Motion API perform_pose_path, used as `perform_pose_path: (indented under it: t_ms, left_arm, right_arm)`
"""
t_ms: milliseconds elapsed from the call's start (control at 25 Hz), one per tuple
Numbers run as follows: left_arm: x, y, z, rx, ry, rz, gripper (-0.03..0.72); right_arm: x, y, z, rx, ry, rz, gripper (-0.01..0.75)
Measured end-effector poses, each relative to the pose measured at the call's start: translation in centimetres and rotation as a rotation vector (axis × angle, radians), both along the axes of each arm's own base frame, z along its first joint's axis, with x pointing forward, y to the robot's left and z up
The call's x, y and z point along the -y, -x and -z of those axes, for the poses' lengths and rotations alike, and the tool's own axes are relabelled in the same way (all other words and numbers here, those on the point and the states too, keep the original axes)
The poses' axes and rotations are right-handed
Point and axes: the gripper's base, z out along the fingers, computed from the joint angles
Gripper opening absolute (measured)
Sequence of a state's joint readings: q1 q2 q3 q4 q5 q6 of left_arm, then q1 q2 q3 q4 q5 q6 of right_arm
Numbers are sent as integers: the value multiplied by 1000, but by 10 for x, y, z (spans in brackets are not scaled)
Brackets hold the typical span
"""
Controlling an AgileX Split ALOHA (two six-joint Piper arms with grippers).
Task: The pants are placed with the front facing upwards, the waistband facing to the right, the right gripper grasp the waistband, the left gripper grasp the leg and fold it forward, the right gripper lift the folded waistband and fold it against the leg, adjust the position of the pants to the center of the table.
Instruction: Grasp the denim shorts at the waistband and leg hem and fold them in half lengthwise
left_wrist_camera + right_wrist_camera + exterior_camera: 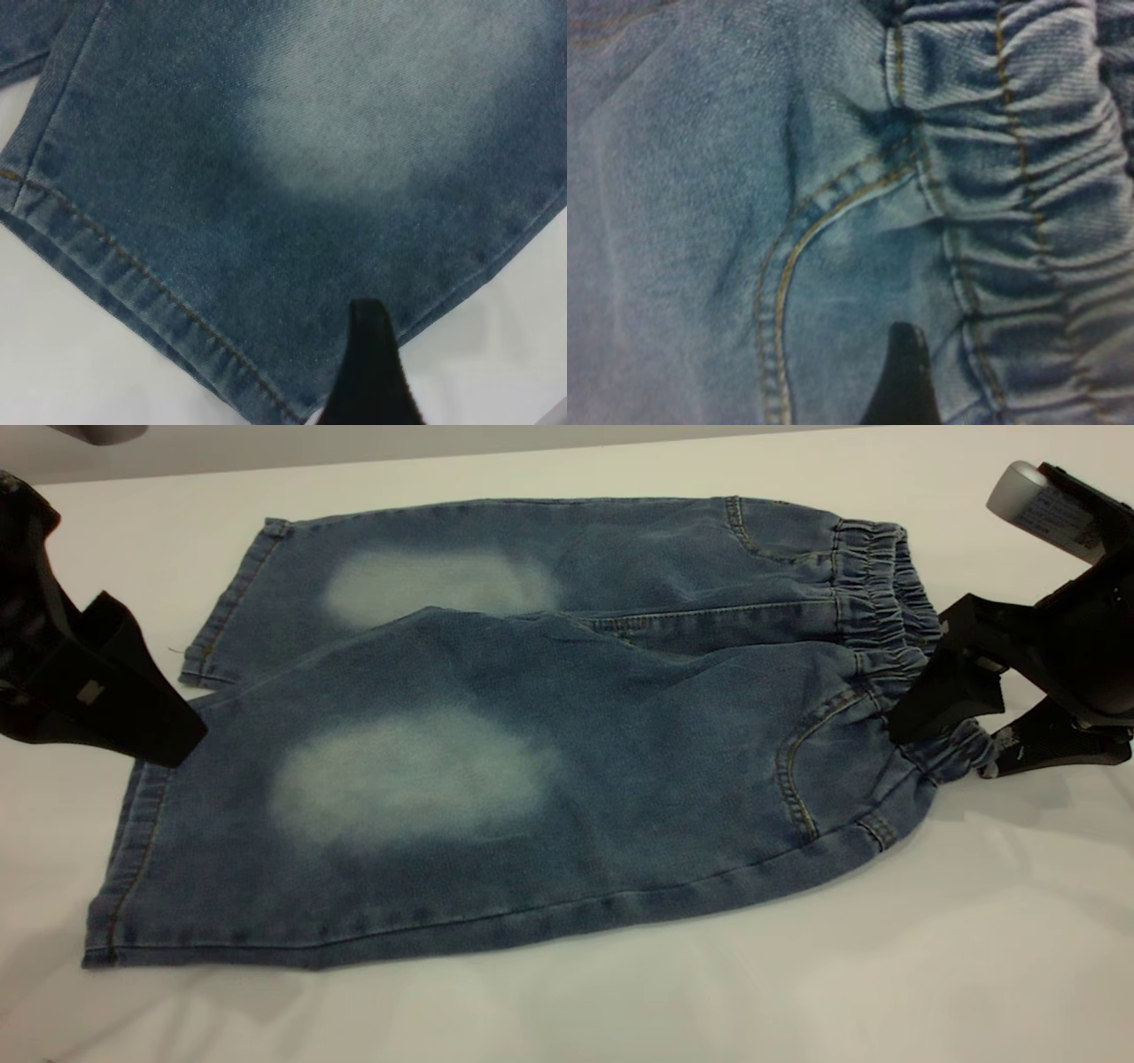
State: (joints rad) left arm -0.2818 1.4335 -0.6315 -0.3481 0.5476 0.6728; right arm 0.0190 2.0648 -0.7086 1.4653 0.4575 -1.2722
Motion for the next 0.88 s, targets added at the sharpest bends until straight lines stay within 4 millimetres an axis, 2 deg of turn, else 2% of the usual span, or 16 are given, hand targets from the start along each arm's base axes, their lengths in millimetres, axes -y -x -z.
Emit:
perform_pose_path:
  t_ms: [280,520,720,880]
  left_arm:
    - [0,2,1,-24,-2,7,467]
    - [0,2,1,-22,-2,6,467]
    - [0,2,1,-24,-2,9,467]
    - [0,2,1,-24,-2,8,467]
  right_arm:
    - [-4,2,-1,1,-49,-22,519]
    - [0,-14,-5,63,-6,15,519]
    - [-9,-11,-9,35,-117,6,519]
    - [-10,-9,-9,18,-120,-15,519]
